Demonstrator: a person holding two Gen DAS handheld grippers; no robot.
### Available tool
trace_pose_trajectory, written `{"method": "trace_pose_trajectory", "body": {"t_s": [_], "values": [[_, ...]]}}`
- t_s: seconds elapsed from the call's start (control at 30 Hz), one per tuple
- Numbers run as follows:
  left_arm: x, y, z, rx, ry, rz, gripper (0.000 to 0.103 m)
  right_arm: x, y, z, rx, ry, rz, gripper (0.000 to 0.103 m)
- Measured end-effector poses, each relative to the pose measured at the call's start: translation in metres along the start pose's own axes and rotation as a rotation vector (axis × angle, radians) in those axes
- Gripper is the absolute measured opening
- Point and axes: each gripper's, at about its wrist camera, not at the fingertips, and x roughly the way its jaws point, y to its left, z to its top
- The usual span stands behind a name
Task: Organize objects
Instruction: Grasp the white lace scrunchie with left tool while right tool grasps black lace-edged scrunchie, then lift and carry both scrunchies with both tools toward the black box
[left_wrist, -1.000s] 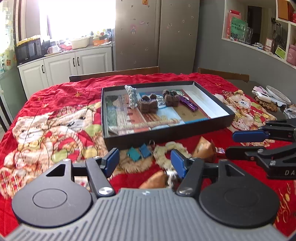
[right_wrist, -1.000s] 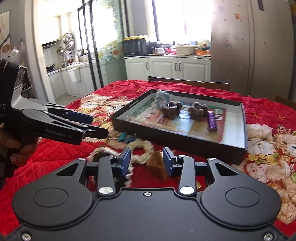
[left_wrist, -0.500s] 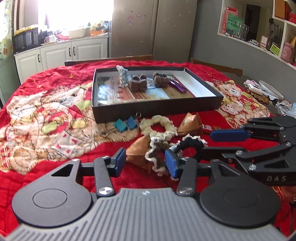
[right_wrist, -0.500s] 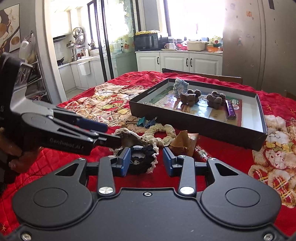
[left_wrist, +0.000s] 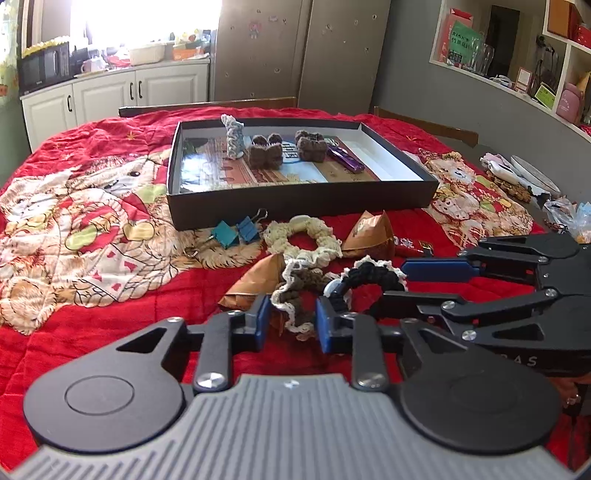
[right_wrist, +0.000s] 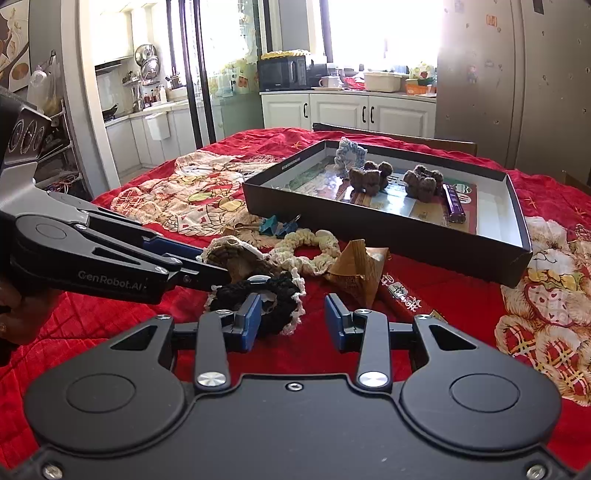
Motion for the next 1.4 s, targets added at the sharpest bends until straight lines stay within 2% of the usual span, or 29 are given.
{"method": "trace_pose_trajectory", "body": {"t_s": [0.03, 0.2, 0.57, 1.4], "values": [[0.000, -0.001, 0.000, 0.000, 0.001, -0.001, 0.030, 0.001, 0.000, 0.000, 0.000, 0.002, -0.001, 0.037], [0.002, -0.001, 0.001, -0.004, -0.001, -0.001, 0.028, 0.007, -0.003, -0.001, 0.011, 0.015, 0.018, 0.024], [0.008, -0.002, 0.000, -0.010, 0.016, -0.011, 0.014, 0.008, -0.002, -0.005, 0.009, 0.019, 0.025, 0.013], [-0.023, -0.011, 0.011, 0.017, -0.066, -0.043, 0.011, -0.028, -0.011, 0.005, 0.017, -0.085, -0.003, 0.009]]}}
